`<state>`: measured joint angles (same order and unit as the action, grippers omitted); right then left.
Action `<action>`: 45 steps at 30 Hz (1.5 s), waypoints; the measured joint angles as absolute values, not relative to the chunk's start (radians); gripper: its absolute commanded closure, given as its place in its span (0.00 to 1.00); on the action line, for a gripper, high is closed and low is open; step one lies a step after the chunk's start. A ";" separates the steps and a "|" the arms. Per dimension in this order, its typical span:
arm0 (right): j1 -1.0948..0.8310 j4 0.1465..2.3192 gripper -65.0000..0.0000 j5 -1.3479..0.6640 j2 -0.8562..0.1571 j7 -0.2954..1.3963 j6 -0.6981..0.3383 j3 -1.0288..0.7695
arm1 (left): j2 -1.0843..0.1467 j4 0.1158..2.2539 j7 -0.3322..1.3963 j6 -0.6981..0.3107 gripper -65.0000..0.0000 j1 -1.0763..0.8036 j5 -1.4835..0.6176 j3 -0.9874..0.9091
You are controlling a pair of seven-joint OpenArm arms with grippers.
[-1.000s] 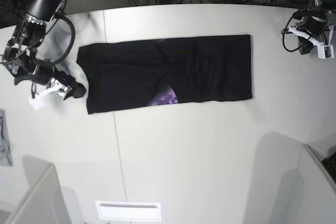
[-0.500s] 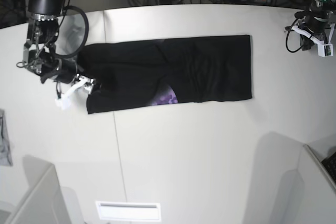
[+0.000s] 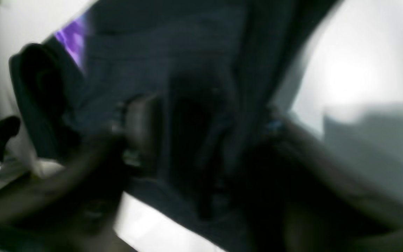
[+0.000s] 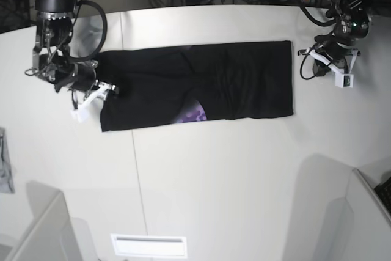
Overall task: Fold the T-shirt properly
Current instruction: 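Release the strip and reposition both grippers at its ends, then grasp the strip end with the right gripper and fold it toward the left gripper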
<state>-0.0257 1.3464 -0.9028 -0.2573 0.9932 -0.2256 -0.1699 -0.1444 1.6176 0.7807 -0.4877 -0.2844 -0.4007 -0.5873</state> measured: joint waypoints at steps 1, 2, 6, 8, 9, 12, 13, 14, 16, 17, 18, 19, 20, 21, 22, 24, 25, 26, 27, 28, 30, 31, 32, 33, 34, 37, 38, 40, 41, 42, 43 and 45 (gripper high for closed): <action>-0.026 1.346 0.79 -0.898 -0.257 0.994 -0.225 -0.170 | -0.147 1.598 0.783 -0.467 1.00 -0.273 -0.397 -0.554; -0.026 1.345 0.88 -0.894 -0.257 1.001 -0.216 -0.170 | -0.148 1.588 0.774 -0.453 1.00 -0.263 -0.406 -0.520; -0.011 1.342 1.00 -0.846 -0.256 1.026 -0.217 -0.170 | -0.143 1.576 0.776 -0.452 1.00 -0.225 -0.411 -0.448; -0.006 1.354 1.00 -0.795 -0.251 1.021 -0.218 -0.170 | -0.146 1.575 0.774 -0.445 1.00 -0.225 -0.412 -0.423; -0.002 1.356 1.00 -0.772 -0.248 1.021 -0.218 -0.170 | -0.150 1.575 0.771 -0.444 1.00 -0.224 -0.412 -0.405; 0.008 1.360 1.00 -0.723 -0.243 1.016 -0.218 -0.170 | -0.154 1.572 0.768 -0.442 1.00 -0.208 -0.410 -0.323; 0.008 1.365 1.00 -0.723 -0.244 1.016 -0.218 -0.170 | -0.152 1.572 0.767 -0.444 1.00 -0.205 -0.412 -0.302; 0.007 1.379 1.00 -0.705 -0.244 1.017 -0.218 -0.170 | -0.149 1.572 0.767 -0.445 1.00 -0.202 -0.413 -0.282; 0.004 1.427 1.00 -0.658 -0.246 1.029 -0.208 -0.164 | -0.144 1.572 0.767 -0.445 1.00 -0.197 -0.416 -0.263; 0.001 1.456 1.00 -0.637 -0.248 1.047 -0.198 -0.163 | -0.145 1.572 0.767 -0.445 1.00 -0.197 -0.417 -0.255; -0.006 1.485 1.00 -0.634 -0.251 1.051 -0.198 -0.162 | -0.147 1.573 0.766 -0.445 1.00 -0.197 -0.419 -0.247; -0.012 1.514 1.00 -0.636 -0.252 1.054 -0.197 -0.163 | -0.148 1.573 0.765 -0.444 1.00 -0.197 -0.419 -0.238; -0.012 1.535 1.00 -0.639 -0.252 1.061 -0.186 -0.162 | -0.149 1.573 0.767 -0.444 1.00 -0.192 -0.418 -0.231; -0.011 1.553 1.00 -0.641 -0.251 1.069 -0.163 -0.161 | -0.149 1.573 0.770 -0.445 1.00 -0.187 -0.413 -0.227; -0.011 1.571 1.00 -0.642 -0.251 1.076 -0.146 -0.161 | -0.146 1.573 0.776 -0.445 1.00 -0.182 -0.413 -0.226; -0.012 1.604 1.00 -0.636 -0.252 1.089 -0.129 -0.160 | -0.145 1.572 0.778 -0.445 1.00 -0.177 -0.412 -0.228; -0.012 1.624 1.00 -0.634 -0.251 1.090 -0.129 -0.160 | -0.148 1.572 0.780 -0.445 1.00 -0.175 -0.411 -0.229; -0.012 1.645 1.00 -0.638 -0.250 1.100 -0.129 -0.161 | -0.149 1.572 0.785 -0.445 1.00 -0.172 -0.408 -0.229; -0.012 1.666 1.00 -0.638 -0.249 1.112 -0.128 -0.160 | -0.150 1.572 0.786 -0.444 1.00 -0.172 -0.407 -0.230; -0.012 1.690 1.00 -0.638 -0.247 1.133 -0.128 -0.160 | -0.150 1.572 0.785 -0.444 1.00 -0.172 -0.407 -0.231; -0.012 1.733 1.00 -0.635 -0.232 1.148 -0.126 -0.161 | -0.150 1.572 0.790 -0.444 1.00 -0.167 -0.408 -0.233; -0.014 1.755 1.00 -0.633 -0.226 1.156 -0.126 -0.160 | -0.150 1.572 0.795 -0.445 1.00 -0.163 -0.400 -0.232; -0.015 1.778 1.00 -0.644 -0.218 1.174 -0.128 -0.160 | -0.150 1.571 0.796 -0.444 1.00 -0.157 -0.401 -0.232; -0.014 1.798 1.00 -0.644 -0.212 1.185 -0.128 -0.160 | -0.150 1.570 0.796 -0.444 1.00 -0.152 -0.401 -0.232; -0.014 1.815 1.00 -0.644 -0.209 1.200 -0.127 -0.160 | -0.150 1.570 0.793 -0.444 1.00 -0.150 -0.402 -0.232; -0.014 1.863 1.00 -0.630 -0.173 1.232 -0.127 -0.160 | -0.153 1.570 0.794 -0.444 1.00 -0.151 -0.400 -0.234; -0.015 1.880 1.00 -0.635 -0.161 1.245 -0.127 -0.160 | -0.152 1.570 0.793 -0.445 1.00 -0.152 -0.400 -0.233; -0.014 1.911 1.00 -0.633 -0.139 1.262 -0.127 -0.148 | -0.153 1.570 0.794 -0.445 1.00 -0.153 -0.390 -0.232; -0.014 1.923 1.00 -0.627 -0.131 1.262 -0.127 -0.131 | -0.154 1.570 0.792 -0.445 1.00 -0.153 -0.353 -0.232; -0.014 1.934 1.00 -0.628 -0.122 1.264 -0.127 -0.114 | -0.153 1.570 0.774 -0.445 1.00 -0.153 -0.314 -0.227; -0.015 1.943 1.00 -0.635 -0.115 1.265 -0.094 -0.092 | -0.152 1.571 0.768 -0.445 1.00 -0.152 -0.276 -0.223; -0.014 1.946 1.00 -0.632 -0.111 1.253 -0.013 -0.027 | -0.147 1.579 0.757 -0.455 1.00 -0.153 -0.208 -0.221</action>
